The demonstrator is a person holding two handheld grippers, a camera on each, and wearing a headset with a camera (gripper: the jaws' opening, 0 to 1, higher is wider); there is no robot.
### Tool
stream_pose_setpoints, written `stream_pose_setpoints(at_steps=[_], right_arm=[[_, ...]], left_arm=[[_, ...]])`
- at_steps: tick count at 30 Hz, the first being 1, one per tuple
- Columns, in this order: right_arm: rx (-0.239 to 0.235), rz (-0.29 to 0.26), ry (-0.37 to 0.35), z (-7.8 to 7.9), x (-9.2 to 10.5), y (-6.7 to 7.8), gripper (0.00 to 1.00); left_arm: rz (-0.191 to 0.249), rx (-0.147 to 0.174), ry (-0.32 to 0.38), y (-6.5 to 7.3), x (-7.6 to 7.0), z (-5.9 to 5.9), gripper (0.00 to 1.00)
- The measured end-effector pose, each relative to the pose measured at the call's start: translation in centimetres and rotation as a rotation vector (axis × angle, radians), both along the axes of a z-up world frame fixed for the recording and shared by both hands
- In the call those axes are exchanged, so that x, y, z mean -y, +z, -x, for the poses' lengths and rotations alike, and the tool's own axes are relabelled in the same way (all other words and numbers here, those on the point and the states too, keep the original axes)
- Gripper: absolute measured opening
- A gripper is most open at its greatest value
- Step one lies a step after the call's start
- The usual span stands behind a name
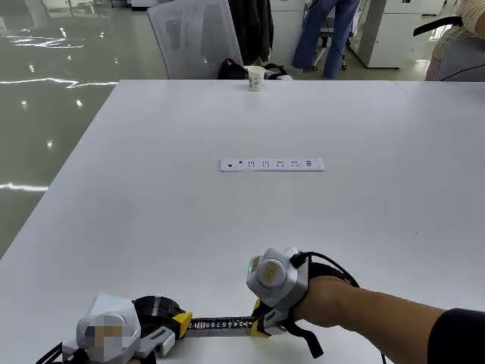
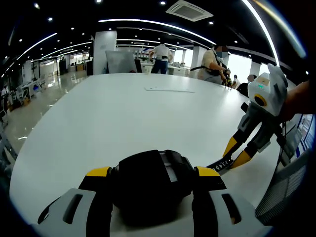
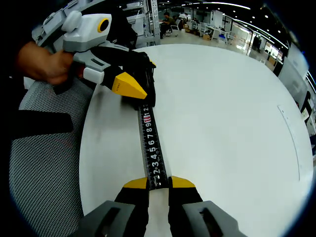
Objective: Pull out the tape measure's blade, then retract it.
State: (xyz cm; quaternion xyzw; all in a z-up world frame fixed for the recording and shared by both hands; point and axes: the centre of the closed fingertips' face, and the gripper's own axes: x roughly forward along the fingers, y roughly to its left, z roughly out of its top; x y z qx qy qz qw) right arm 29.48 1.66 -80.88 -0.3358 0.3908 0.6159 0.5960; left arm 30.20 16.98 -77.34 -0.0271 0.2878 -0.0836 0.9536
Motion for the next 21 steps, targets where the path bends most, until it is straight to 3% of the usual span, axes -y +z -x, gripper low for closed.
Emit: stream_pose_setpoints(at_steps=[21], right_arm=[[-0.015,-0.032,0.0,0.1,-1.0,0.0,0.11]], left_arm=[[-0.011,0.002,-0.01,0.1,0.0,0.0,0.6]])
